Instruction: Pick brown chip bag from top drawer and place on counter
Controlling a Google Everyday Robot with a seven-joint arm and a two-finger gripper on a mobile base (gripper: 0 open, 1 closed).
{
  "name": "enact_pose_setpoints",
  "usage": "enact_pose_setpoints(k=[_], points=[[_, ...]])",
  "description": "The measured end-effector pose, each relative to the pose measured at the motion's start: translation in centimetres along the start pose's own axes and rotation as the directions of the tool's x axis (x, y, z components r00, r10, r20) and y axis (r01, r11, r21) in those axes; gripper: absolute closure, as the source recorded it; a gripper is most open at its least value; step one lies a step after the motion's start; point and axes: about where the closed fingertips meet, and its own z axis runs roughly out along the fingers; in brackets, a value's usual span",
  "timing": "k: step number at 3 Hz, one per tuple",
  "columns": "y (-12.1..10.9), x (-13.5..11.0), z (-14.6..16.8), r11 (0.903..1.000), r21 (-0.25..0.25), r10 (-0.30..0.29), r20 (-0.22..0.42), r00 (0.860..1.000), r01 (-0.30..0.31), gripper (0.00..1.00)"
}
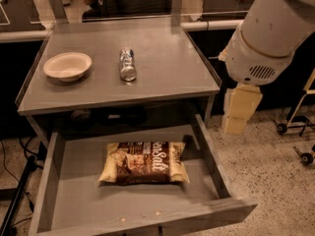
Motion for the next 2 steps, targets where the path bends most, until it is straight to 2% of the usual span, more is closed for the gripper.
enact_pose_setpoints(k=[1, 2], points=[[2.22, -2.95, 3.92, 0.9993, 0.001, -0.036, 0.026, 0.999, 0.036, 0.00], [2.24, -2.96, 3.92, 0.9993, 0.001, -0.036, 0.026, 0.999, 0.036, 0.00]])
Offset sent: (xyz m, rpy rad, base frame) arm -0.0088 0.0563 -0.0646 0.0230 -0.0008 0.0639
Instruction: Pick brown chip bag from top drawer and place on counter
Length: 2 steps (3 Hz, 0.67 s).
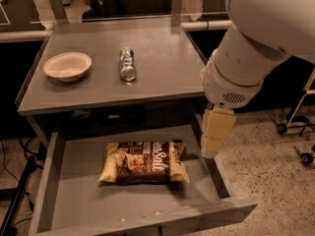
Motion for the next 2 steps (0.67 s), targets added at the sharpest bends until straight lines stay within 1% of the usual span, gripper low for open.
enact_pose_setpoints(k=[1, 2], points=[[0.9, -1.0, 3.2, 0.9988, -0.050, 0.004, 0.024, 1.000, -0.003, 0.00], [0.0, -1.9, 9.1, 0.9947, -0.103, 0.003, 0.055, 0.998, 0.003, 0.00]])
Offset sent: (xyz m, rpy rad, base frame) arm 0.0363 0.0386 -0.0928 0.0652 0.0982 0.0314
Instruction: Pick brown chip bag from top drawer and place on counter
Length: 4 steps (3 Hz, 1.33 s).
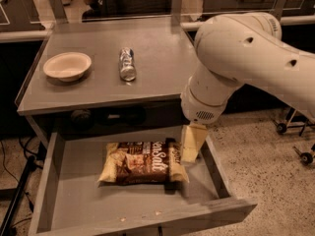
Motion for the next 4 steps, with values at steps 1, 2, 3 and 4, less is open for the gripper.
enact_pose_setpoints(k=[1, 2, 3, 4], points=[[0.5, -0.2, 0.4, 0.9999, -0.010, -0.001, 0.006, 1.000, 0.001, 0.00], [2.8, -2.1, 3.9, 0.9974, -0.068, 0.025, 0.011, 1.000, -0.024, 0.00], [2.9, -2.1, 3.9, 0.9974, -0.068, 0.025, 0.013, 1.000, -0.024, 0.00], [2.8, -1.4, 6.0, 0.9943, -0.090, 0.058, 0.011, 0.998, -0.057, 0.00]])
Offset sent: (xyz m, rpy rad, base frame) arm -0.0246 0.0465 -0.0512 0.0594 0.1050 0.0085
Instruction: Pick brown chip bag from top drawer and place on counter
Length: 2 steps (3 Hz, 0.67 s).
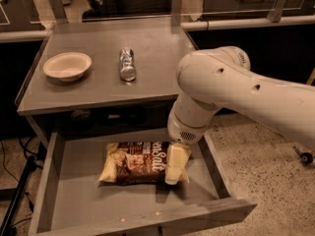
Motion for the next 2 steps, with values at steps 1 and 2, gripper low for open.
enact_pose_setpoints(k=[1, 2], points=[[-0.8, 0.8, 2.2, 0.9993, -0.026, 0.028, -0.011, 1.000, -0.029, 0.00], [-2.4, 1.7, 5.5, 0.9964, -0.050, 0.067, -0.021, 0.998, -0.068, 0.00]])
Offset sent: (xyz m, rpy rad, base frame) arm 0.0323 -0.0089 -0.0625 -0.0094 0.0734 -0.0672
